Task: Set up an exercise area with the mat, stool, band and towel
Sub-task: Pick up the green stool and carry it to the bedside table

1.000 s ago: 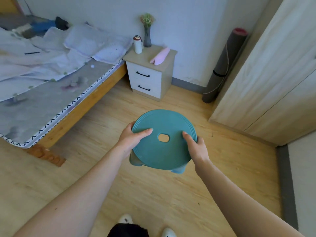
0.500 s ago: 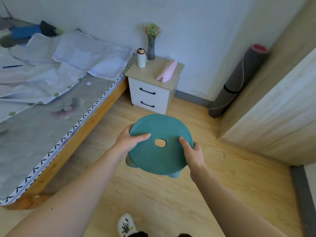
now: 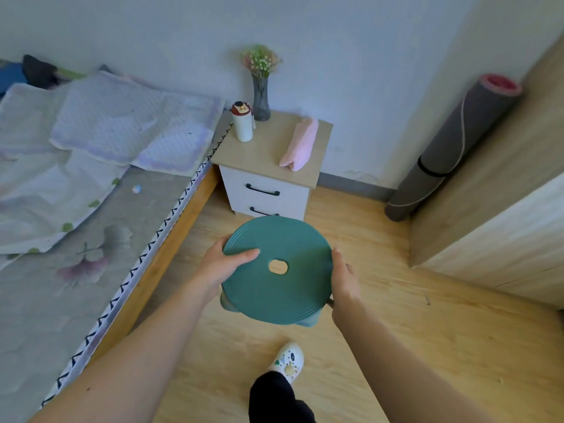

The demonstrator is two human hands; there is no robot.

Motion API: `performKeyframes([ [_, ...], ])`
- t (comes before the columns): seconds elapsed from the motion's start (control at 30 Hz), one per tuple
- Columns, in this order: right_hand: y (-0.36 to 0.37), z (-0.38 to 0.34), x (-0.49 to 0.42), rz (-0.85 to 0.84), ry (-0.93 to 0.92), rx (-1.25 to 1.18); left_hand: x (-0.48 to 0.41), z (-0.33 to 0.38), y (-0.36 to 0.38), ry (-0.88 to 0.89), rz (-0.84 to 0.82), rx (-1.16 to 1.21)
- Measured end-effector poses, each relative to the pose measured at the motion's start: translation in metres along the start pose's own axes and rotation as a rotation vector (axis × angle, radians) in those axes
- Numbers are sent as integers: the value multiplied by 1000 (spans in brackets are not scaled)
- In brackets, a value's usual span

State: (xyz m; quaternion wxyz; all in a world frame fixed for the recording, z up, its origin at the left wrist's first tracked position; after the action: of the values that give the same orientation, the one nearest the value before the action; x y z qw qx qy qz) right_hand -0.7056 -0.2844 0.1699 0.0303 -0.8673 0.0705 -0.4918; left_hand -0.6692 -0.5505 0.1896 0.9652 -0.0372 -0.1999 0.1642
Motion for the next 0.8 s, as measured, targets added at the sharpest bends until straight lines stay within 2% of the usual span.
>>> performKeyframes([
  [0.2,62,-42,-99,7,160,-70,-129,-25,-3,-89,-41,3],
  [0.4,116,-45,-204,46,267,-83,-235,-93,-6,-174,-46,0],
  [0.6,160,7,-327,103,348,-98,-332,-204,3,-257,-76,-46],
  [0.8,194,84,-428,124,462,-133,-388,-325,7,-338,-76,-104],
])
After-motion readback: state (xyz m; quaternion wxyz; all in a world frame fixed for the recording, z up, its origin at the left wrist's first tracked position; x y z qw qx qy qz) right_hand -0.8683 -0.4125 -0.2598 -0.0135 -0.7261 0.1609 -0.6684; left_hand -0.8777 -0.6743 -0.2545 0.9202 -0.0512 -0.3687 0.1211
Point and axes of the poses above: each hand's wrist, its own x-axis away from the middle knuckle, its own y-axis out of the palm, z = x × y, the point moved 9 cm from there along -x, towards the middle knuckle, and after that the axes turned 12 degrees about y, right-handed, at the moved point
